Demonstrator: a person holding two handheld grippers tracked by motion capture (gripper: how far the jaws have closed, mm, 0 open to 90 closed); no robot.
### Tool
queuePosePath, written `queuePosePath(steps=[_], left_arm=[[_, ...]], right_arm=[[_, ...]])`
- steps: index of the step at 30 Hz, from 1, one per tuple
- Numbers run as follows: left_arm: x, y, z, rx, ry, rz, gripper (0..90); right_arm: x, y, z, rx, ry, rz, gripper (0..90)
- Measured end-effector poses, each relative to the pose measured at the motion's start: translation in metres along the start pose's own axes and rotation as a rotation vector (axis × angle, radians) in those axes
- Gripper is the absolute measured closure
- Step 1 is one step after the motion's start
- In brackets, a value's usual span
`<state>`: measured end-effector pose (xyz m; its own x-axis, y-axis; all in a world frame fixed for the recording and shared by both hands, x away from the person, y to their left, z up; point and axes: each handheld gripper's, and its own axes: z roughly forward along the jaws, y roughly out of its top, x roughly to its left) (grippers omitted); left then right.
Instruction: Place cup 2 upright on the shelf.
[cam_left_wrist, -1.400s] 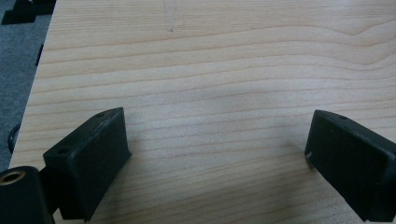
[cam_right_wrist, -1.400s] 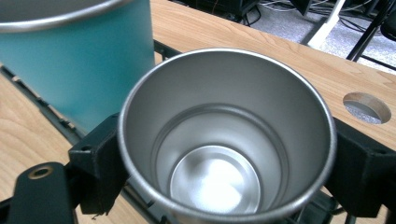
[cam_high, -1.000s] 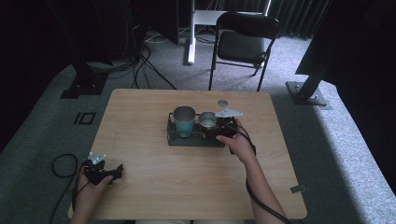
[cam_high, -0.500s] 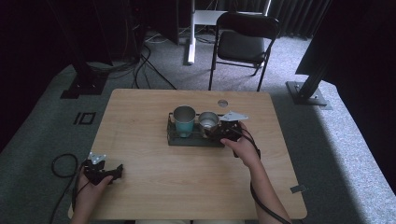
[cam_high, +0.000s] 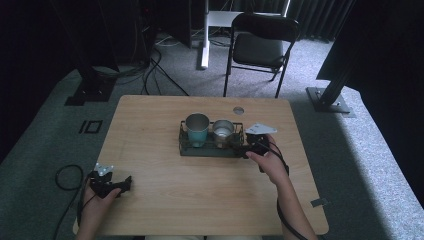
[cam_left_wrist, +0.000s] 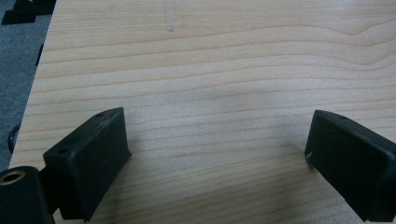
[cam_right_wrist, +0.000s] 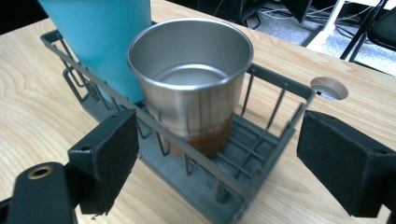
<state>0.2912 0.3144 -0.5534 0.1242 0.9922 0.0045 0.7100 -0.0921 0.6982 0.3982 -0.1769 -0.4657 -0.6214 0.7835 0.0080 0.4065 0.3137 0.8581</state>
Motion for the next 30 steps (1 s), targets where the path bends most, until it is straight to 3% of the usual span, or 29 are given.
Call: queuePosePath(steps=[13, 30], left_arm=[[0.0, 0.0, 0.0, 0.0, 0.0, 0.0, 6.7], [0.0, 0.0, 0.0, 0.0, 0.0, 0.0, 6.7]], right_arm=[[-0.013, -0.014, -0.027, -0.002, -0.004, 0.01, 12.9], [-0.02, -0.049, -0.038, 0.035, -0.06, 0.01, 12.9]])
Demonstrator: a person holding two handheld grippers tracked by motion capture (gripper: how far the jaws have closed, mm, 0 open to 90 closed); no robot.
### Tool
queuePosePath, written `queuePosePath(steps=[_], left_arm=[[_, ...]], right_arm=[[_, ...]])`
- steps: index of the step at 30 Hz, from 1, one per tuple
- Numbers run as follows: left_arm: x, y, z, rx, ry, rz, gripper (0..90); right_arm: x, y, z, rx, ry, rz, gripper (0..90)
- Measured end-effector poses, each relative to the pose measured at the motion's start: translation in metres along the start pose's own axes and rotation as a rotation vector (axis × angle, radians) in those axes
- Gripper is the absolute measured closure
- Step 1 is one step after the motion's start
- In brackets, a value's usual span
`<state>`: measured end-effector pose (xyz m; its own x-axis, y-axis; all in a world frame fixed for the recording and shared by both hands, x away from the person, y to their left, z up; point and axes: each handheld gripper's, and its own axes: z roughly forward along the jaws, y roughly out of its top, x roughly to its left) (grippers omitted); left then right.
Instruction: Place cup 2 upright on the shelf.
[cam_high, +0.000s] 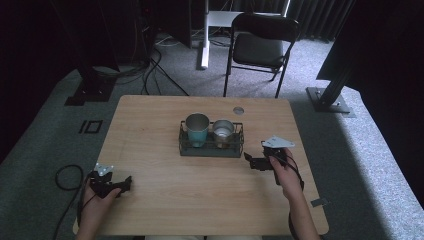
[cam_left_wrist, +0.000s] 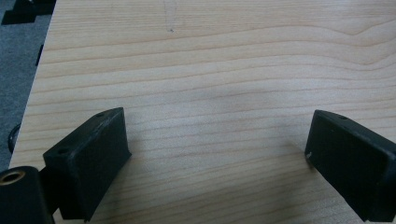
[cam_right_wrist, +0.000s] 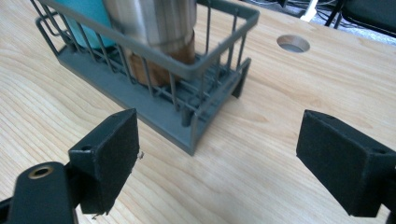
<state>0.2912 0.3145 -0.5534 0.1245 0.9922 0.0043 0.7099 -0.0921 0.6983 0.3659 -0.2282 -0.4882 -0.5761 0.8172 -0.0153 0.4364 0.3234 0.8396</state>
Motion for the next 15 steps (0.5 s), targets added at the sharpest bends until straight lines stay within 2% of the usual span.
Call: queuePosePath(steps=[15], left_arm=[[0.0, 0.0, 0.0, -0.001, 0.0, 0.002, 6.7]], right_arm=[[-0.01, -0.036, -0.004, 0.039, -0.047, 0.049, 12.9]])
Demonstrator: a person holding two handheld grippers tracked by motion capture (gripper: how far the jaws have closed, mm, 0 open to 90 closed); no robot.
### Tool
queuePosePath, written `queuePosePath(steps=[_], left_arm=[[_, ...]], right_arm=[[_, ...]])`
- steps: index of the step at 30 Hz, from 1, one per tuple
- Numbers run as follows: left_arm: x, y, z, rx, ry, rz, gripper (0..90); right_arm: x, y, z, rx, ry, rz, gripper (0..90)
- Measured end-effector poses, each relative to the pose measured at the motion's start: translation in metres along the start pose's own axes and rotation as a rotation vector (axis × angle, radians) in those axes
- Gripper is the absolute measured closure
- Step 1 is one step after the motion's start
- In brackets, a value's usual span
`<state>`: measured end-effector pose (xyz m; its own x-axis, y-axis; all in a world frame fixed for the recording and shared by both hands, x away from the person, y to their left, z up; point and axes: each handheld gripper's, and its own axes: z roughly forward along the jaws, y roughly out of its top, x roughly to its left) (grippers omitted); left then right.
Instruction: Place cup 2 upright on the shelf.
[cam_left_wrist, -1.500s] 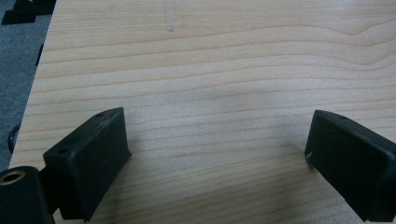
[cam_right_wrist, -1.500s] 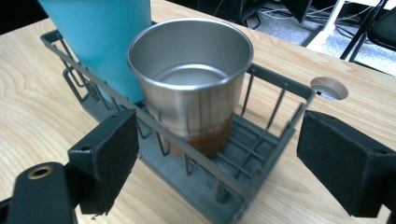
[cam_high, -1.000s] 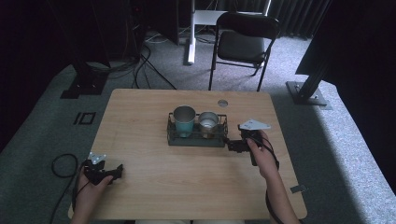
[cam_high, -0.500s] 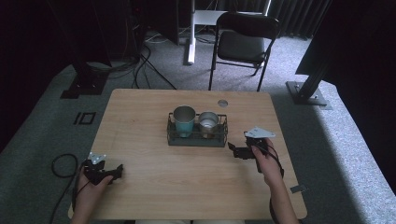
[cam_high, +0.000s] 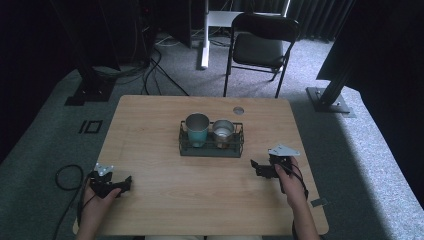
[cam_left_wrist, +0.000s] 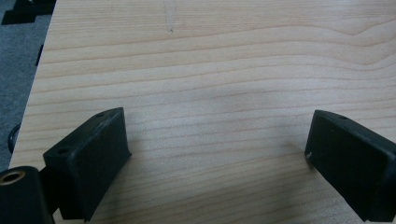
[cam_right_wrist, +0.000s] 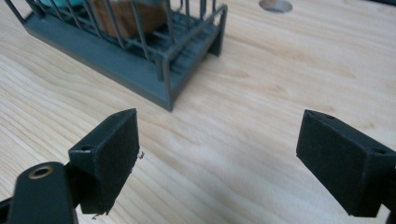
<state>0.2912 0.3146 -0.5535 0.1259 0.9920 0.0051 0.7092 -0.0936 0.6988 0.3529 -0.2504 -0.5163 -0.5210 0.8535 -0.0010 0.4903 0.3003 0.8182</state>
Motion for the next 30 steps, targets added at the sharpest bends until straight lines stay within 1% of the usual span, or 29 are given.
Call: queuePosePath(steps=[2, 13, 15, 19, 23, 25, 28, 30], left_arm=[[0.0, 0.0, 0.0, 0.0, 0.0, 0.0, 6.7], [0.0, 0.0, 0.0, 0.001, 0.0, 0.0, 6.7], [0.0, 0.0, 0.0, 0.001, 0.001, 0.0, 6.7], [0.0, 0.0, 0.0, 0.001, 0.001, 0.0, 6.7], [0.0, 0.0, 0.0, 0.001, 0.001, 0.0, 6.7], [0.0, 0.0, 0.0, 0.0, 0.001, -0.001, 6.7], [0.0, 0.0, 0.0, 0.0, 0.001, -0.001, 6.7], [0.0, 0.0, 0.0, -0.001, 0.0, -0.001, 6.7]], right_arm=[[-0.001, -0.005, 0.0, 0.008, -0.008, 0.011, 13.0], [-0.01, -0.031, -0.003, 0.065, -0.038, 0.032, 12.9], [-0.012, -0.035, -0.003, 0.078, -0.048, 0.041, 12.9], [-0.014, -0.042, -0.006, 0.101, -0.082, 0.045, 12.7], [-0.016, -0.048, -0.008, 0.106, -0.097, 0.076, 12.7], [-0.016, -0.052, -0.01, 0.118, -0.108, 0.075, 12.7], [-0.016, -0.056, -0.012, 0.135, -0.108, 0.091, 12.6], [-0.017, -0.059, -0.015, 0.143, -0.12, 0.097, 12.5]])
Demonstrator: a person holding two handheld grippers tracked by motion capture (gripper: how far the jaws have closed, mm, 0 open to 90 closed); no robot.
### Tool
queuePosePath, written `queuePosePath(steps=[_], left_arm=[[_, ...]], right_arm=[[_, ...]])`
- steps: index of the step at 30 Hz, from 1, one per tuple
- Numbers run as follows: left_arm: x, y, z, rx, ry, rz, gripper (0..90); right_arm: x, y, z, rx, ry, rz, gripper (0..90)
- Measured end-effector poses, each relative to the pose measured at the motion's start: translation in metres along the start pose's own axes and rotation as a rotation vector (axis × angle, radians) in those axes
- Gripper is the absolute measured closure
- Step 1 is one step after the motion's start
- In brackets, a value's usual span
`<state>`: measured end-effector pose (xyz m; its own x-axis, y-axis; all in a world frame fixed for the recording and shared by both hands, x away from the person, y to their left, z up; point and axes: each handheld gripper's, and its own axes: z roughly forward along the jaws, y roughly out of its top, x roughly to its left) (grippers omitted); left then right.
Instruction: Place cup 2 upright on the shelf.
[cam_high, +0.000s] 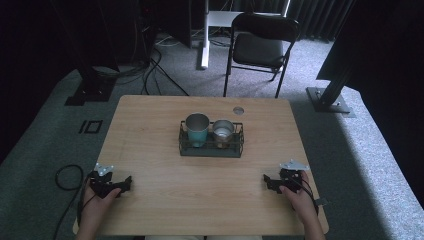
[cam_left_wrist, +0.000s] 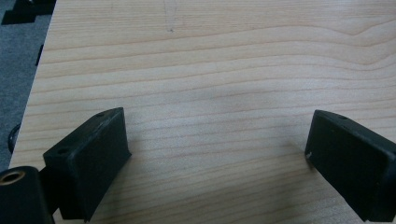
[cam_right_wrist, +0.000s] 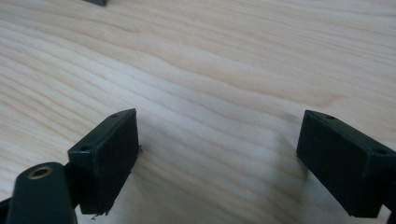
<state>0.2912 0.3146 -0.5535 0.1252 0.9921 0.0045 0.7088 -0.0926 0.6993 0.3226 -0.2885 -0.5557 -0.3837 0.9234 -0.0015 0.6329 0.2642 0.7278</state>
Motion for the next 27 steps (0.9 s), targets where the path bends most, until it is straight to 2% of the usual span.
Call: queuePosePath(steps=[13, 18, 27], left_arm=[[0.0, 0.0, 0.0, 0.002, 0.0, 0.001, 6.7], [0.0, 0.0, 0.0, 0.001, 0.0, 0.001, 6.7], [0.0, 0.0, 0.0, 0.002, 0.001, 0.001, 6.7]], right_arm=[[-0.002, -0.007, -0.01, 0.031, -0.056, 0.064, 12.4], [-0.003, -0.012, -0.012, 0.006, -0.071, 0.081, 12.3], [-0.002, -0.019, -0.02, 0.004, -0.083, 0.095, 12.3]])
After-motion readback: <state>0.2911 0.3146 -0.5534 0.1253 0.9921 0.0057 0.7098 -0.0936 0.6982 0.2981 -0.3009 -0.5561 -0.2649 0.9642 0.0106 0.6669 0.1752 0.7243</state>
